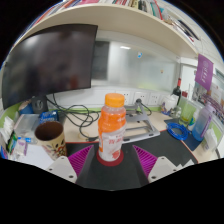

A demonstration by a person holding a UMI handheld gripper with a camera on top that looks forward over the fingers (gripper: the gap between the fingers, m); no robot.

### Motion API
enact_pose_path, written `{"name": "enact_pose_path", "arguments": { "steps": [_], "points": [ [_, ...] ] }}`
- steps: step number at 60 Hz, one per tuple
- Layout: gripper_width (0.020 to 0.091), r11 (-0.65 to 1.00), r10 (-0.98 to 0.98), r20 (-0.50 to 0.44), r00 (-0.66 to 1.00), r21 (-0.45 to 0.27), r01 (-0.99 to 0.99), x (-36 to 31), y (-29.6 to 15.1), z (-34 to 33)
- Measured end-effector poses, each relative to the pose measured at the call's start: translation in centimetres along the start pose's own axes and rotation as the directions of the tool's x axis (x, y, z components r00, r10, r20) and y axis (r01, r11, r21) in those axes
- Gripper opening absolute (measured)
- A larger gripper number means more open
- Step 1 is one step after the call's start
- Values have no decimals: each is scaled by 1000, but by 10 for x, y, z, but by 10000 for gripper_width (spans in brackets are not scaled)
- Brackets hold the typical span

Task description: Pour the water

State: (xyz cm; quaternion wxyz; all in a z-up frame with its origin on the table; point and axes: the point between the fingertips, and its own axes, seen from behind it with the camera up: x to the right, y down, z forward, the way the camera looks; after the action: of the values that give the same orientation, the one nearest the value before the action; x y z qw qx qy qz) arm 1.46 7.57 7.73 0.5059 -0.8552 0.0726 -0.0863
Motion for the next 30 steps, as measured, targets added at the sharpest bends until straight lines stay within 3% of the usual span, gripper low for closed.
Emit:
{"name": "enact_pose_path", "arguments": {
  "steps": [5, 30],
  "points": [
    [762, 999, 29, 25, 999, -32, -28, -5, 5, -37],
    [764, 999, -19, 124, 992, -26, 23, -47, -24, -212]
  ]
}}
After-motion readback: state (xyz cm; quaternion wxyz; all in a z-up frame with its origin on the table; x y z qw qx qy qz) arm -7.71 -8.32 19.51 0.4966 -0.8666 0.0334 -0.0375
